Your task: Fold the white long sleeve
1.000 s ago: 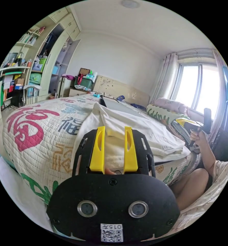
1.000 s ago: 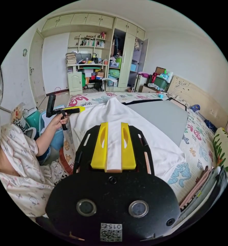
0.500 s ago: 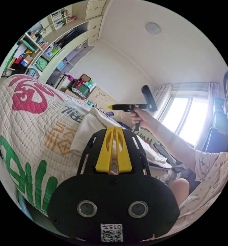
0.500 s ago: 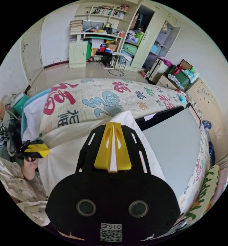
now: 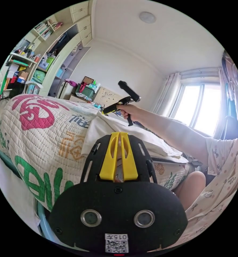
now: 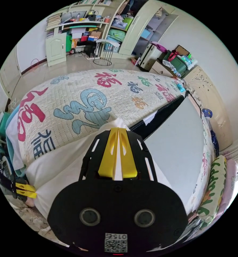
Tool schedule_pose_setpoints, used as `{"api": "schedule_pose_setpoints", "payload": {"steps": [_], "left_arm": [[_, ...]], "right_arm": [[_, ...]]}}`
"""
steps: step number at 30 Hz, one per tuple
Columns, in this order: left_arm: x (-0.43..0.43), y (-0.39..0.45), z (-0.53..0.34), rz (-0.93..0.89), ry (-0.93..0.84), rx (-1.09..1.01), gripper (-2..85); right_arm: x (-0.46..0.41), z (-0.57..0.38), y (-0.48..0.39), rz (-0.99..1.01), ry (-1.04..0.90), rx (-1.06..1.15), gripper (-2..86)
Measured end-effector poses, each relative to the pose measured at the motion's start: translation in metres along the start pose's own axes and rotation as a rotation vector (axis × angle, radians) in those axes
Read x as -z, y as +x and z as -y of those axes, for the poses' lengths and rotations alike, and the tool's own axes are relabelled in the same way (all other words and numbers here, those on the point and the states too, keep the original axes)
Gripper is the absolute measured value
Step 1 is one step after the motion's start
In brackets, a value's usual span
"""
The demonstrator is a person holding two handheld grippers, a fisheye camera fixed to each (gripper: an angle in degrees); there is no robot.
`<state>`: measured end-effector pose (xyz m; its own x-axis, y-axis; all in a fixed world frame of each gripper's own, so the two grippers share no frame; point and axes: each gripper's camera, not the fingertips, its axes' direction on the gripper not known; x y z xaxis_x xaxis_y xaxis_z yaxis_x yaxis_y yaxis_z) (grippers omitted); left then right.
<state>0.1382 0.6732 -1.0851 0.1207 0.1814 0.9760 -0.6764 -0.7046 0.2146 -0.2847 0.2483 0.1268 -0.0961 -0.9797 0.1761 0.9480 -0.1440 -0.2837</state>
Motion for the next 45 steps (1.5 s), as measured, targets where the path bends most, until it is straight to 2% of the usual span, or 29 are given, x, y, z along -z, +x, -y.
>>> {"api": "schedule_pose_setpoints", "payload": {"steps": [4, 7, 12, 14, 16, 19, 22, 25, 29, 33, 36, 38, 41, 45], "left_arm": [[-0.005, 0.044, -0.001, 0.036, -0.053, -0.101, 0.6], [-0.009, 0.100, 0.003, -0.067, 0.007, -0.137, 3.7], [-0.094, 0.292, -0.007, -0.395, 0.001, -0.392, 6.1], [-0.165, 0.402, -0.035, -0.522, -0.087, -0.497, 6.9], [-0.218, 0.479, -0.058, -0.572, -0.194, -0.577, 7.5], [-0.278, 0.582, -0.101, -0.498, -0.312, -0.718, 7.5], [-0.309, 0.660, -0.142, -0.390, -0.325, -0.833, 5.2], [-0.331, 0.726, -0.171, -0.426, -0.393, -0.932, 5.7], [-0.348, 0.760, -0.161, -0.511, -0.450, -1.000, 5.7], [-0.403, 0.774, -0.119, -0.428, -0.439, -0.989, 6.0], [-0.492, 0.790, -0.105, -0.324, -0.471, -0.976, 7.6], [-0.575, 0.802, -0.108, -0.277, -0.572, -0.942, 9.0], [-0.671, 0.815, -0.127, -0.279, -0.706, -0.862, 10.1], [-0.753, 0.827, -0.174, -0.267, -0.783, -0.793, 11.2]], "right_arm": [[0.096, -0.096, 0.028, 0.097, 0.194, 0.038, -1.0], [0.156, -0.196, 0.051, 0.106, 0.283, 0.035, -1.0], [0.226, -0.326, 0.124, 0.014, 0.347, -0.093, -0.7], [0.237, -0.376, 0.170, -0.036, 0.317, -0.265, 0.0], [0.237, -0.415, 0.198, 0.016, 0.288, -0.360, 1.0], [0.230, -0.469, 0.216, 0.099, 0.263, -0.380, 3.5], [0.224, -0.499, 0.229, 0.047, 0.254, -0.427, 5.5], [0.221, -0.522, 0.240, 0.107, 0.241, -0.435, 6.0], [0.230, -0.570, 0.223, 0.256, 0.275, -0.387, 8.7], [0.243, -0.611, 0.182, 0.358, 0.317, -0.200, 12.2], [0.244, -0.642, 0.146, 0.255, 0.353, -0.138, 13.5], [0.235, -0.659, 0.123, 0.112, 0.347, -0.125, 13.4], [0.229, -0.673, 0.109, 0.016, 0.331, -0.113, 11.8], [0.224, -0.690, 0.102, -0.030, 0.368, -0.141, 7.8]]}}
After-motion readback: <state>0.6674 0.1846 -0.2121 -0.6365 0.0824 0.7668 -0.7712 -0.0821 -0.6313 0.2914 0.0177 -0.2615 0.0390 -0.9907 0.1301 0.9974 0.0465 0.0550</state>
